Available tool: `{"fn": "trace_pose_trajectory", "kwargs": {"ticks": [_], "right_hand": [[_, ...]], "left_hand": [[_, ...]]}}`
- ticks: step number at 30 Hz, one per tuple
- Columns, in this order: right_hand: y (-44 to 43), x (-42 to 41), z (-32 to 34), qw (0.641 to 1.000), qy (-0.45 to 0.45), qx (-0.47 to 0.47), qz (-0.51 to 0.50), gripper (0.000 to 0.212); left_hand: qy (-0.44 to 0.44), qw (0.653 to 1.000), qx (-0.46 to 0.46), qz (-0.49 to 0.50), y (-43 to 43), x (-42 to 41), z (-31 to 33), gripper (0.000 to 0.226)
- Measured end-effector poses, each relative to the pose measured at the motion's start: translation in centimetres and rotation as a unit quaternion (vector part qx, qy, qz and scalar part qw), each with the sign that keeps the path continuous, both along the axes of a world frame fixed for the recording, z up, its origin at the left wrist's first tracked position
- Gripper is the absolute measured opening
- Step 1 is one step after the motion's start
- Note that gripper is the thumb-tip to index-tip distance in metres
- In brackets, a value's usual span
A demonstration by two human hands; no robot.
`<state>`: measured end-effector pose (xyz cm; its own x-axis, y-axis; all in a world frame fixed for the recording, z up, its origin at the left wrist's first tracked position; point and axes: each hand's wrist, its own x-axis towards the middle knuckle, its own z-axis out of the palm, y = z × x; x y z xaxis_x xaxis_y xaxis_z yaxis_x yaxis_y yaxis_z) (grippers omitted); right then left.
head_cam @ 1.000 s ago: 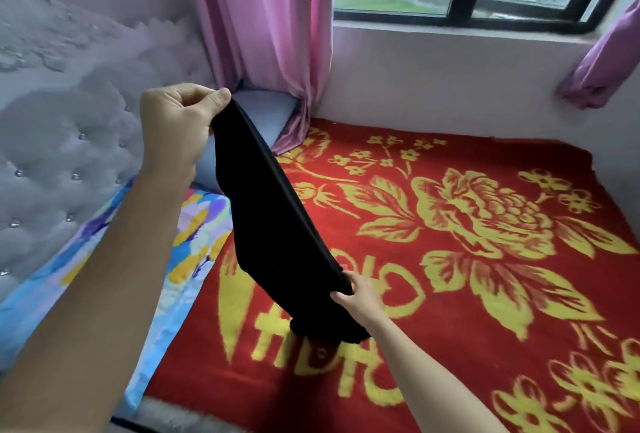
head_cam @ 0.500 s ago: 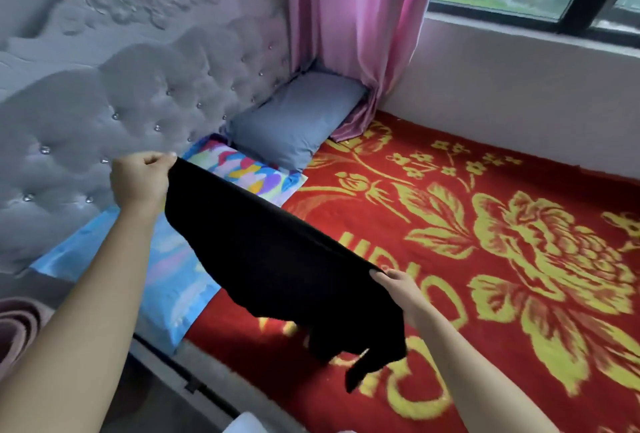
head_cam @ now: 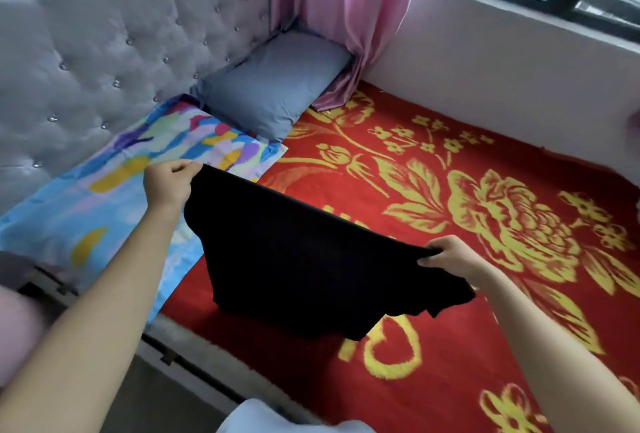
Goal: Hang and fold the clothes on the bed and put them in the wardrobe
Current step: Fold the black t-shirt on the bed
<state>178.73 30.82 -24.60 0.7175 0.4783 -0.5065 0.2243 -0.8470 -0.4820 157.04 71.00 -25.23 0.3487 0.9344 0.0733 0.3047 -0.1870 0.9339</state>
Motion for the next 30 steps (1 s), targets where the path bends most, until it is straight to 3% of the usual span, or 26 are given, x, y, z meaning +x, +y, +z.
{"fn": "trace_pose_trajectory", "kwargs": {"ticks": [2, 6, 10, 13, 16, 20, 25, 30], "right_hand": [[-0.6, 1.4, 1.5, 0.991, -0.095, 0.064, -0.069, 0.018], [-1.6, 3.4, 4.8, 0.937, -0.236, 0.178, -0.185, 0.019], [-3.1, 3.2, 6.2, 0.893, -0.313, 0.222, -0.235, 0.023], [-5.0, 1.4, 4.4, 0.89, -0.338, 0.198, -0.233, 0.022], [-7.1, -1.9, -0.6, 0.923, -0.32, 0.128, -0.174, 0.017], [-8.7, -6.2, -9.1, 0.972, -0.211, -0.026, -0.099, 0.012], [-9.7, -9.8, -16.5, 0.981, -0.077, -0.166, -0.057, 0.037], [-9.6, -11.8, -18.4, 0.979, -0.033, -0.194, -0.05, 0.042]], "left_hand": [[-0.026, 0.999, 0.022, -0.028, 0.0, 1.6, 1.9, 0.022], [-0.101, 0.992, 0.035, -0.062, -0.2, 4.8, 5.8, 0.019], [-0.166, 0.982, 0.026, -0.081, -1.6, 6.0, 7.7, 0.019], [-0.187, 0.978, 0.002, -0.093, -2.9, 5.1, 5.9, 0.022], [-0.12, 0.988, -0.026, -0.097, -3.6, 3.0, -0.3, 0.021], [0.06, 0.989, -0.091, -0.098, -5.4, -0.7, -10.5, 0.016], [0.213, 0.959, -0.13, -0.132, -7.6, -3.0, -17.7, 0.013], [0.291, 0.936, -0.126, -0.152, -8.6, -4.0, -19.4, 0.016]]}}
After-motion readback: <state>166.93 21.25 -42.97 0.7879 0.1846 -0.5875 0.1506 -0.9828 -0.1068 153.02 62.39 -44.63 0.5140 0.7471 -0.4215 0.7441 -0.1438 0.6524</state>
